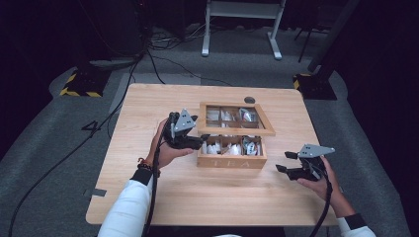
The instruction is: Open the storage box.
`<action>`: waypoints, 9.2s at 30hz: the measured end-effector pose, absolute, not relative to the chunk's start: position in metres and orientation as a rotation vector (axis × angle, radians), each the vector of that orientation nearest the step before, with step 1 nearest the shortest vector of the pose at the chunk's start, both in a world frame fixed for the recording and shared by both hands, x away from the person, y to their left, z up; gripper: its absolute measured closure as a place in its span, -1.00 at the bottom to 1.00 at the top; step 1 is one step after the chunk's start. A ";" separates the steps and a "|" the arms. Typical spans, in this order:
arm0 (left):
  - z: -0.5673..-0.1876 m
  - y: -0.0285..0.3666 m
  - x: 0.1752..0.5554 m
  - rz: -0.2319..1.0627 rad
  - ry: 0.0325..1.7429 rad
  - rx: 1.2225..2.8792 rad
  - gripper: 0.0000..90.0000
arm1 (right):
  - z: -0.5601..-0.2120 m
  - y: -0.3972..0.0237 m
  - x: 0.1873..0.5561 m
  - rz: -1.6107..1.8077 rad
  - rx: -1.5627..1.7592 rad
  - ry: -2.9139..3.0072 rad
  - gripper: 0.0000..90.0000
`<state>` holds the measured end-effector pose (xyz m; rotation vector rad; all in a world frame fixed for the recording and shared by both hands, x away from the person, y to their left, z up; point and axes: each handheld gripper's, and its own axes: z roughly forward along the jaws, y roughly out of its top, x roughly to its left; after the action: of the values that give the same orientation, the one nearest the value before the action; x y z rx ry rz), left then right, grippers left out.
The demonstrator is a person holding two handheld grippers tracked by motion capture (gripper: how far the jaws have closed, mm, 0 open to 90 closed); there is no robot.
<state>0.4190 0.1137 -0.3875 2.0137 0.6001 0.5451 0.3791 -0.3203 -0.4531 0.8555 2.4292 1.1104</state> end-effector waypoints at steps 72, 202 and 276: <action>-0.322 0.114 0.514 0.527 0.617 1.826 0.26 | -0.504 -0.331 0.378 1.088 0.938 2.453 -0.53; -0.425 0.127 0.537 0.480 0.924 2.036 -0.44 | -0.504 -0.330 0.379 1.083 0.932 2.464 -0.59; -0.499 0.205 0.341 0.373 0.816 2.301 -0.64 | -0.423 -0.168 0.438 1.213 0.597 2.608 -0.02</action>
<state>0.3413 0.2053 -0.4993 2.3008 0.8161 0.3729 0.4381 -0.1680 -0.4226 0.5969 2.6083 1.2133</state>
